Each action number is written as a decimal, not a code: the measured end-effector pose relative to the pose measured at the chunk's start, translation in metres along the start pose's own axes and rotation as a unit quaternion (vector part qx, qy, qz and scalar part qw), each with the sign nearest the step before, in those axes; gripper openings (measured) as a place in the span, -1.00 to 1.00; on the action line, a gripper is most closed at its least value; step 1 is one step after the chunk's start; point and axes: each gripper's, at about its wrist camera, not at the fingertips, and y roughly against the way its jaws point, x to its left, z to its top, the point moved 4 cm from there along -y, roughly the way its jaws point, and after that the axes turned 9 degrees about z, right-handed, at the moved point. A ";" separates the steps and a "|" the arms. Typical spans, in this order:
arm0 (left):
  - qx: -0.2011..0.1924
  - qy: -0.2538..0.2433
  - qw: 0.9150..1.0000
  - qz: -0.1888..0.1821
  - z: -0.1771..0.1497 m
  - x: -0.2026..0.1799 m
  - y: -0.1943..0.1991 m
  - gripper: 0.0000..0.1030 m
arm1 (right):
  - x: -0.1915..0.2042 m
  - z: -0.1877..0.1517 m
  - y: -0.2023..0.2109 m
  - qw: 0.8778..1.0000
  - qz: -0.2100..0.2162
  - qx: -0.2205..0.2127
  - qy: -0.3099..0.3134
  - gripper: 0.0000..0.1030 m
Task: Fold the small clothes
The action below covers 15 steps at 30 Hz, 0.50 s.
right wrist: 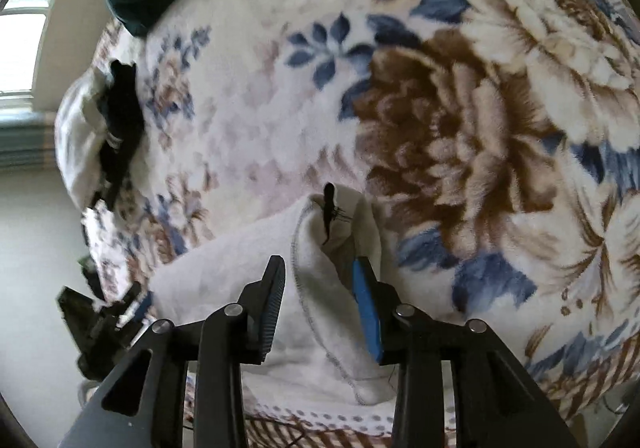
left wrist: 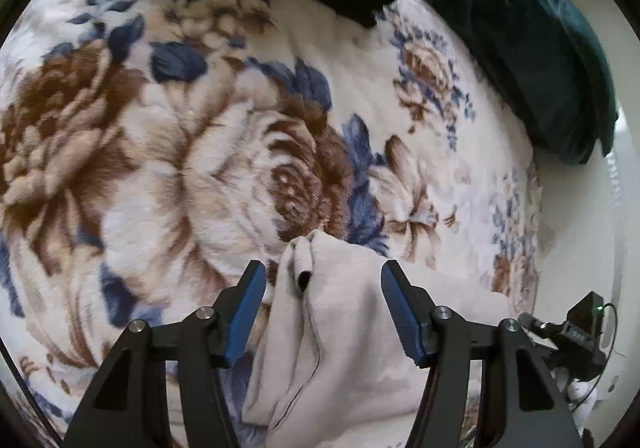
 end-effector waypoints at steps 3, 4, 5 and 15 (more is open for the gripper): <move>0.011 -0.033 0.999 0.026 0.007 -0.018 -0.020 0.12 | -0.007 0.005 -0.005 0.999 0.020 0.002 -0.030 -0.03; 0.016 -0.049 0.998 0.041 0.009 -0.024 -0.028 0.12 | -0.010 0.008 -0.009 0.999 0.032 0.004 -0.044 -0.03; 0.019 -0.058 0.997 0.056 0.011 -0.025 -0.033 0.12 | -0.011 0.011 -0.014 0.997 0.045 0.007 -0.055 -0.03; 0.036 -0.066 0.995 0.068 0.023 -0.020 -0.050 0.16 | -0.010 0.027 -0.032 0.999 -0.029 -0.014 -0.010 -0.92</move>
